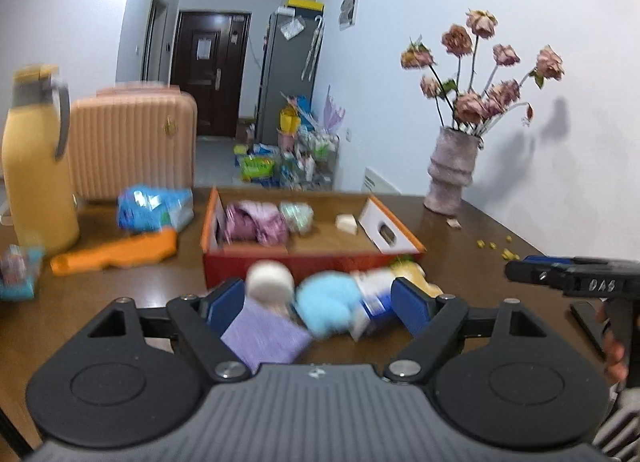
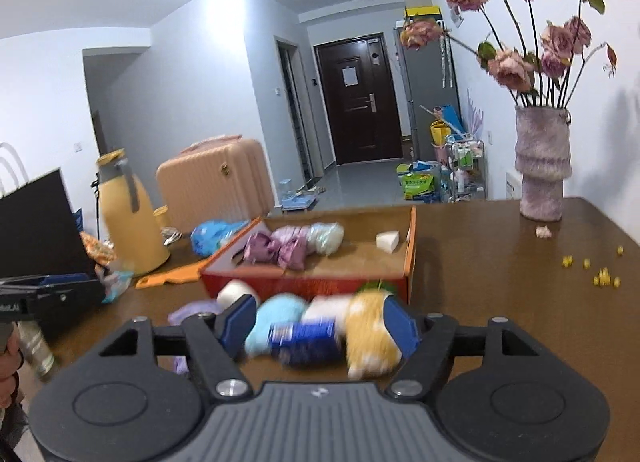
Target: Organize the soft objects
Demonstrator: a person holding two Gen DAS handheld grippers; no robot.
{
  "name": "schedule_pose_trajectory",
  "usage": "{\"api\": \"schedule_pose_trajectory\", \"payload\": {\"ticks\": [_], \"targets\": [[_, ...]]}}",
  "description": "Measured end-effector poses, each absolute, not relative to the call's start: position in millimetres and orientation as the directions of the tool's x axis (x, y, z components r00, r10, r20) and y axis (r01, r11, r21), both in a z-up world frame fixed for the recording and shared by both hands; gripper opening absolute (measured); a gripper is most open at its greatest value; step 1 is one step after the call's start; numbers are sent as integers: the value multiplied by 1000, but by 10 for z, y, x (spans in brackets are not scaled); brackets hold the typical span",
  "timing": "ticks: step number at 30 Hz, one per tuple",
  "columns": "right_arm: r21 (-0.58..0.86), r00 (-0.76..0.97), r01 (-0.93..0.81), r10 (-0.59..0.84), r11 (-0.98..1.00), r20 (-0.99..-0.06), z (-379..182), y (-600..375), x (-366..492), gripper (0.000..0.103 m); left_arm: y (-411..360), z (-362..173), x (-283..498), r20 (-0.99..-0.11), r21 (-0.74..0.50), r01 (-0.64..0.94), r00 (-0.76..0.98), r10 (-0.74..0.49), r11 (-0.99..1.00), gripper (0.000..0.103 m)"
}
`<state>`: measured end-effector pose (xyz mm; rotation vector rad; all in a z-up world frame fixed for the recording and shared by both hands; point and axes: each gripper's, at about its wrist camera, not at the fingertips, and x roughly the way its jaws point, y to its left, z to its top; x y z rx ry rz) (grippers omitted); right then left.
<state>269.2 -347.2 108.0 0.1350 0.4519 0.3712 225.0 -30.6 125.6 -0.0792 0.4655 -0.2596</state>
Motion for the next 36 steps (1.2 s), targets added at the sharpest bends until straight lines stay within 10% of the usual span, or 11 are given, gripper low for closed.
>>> {"api": "schedule_pose_trajectory", "payload": {"ticks": [25, 36], "targets": [[170, 834, -214, 270, 962, -482, 276, -3474, 3406, 69, -812, 471, 2873, -599, -256, 232, 723, -343, 938, 82], [253, 804, -146, 264, 956, -532, 57, -3474, 3760, 42, -719, 337, 2970, -634, -274, 197, 699, -331, 941, 82]]}}
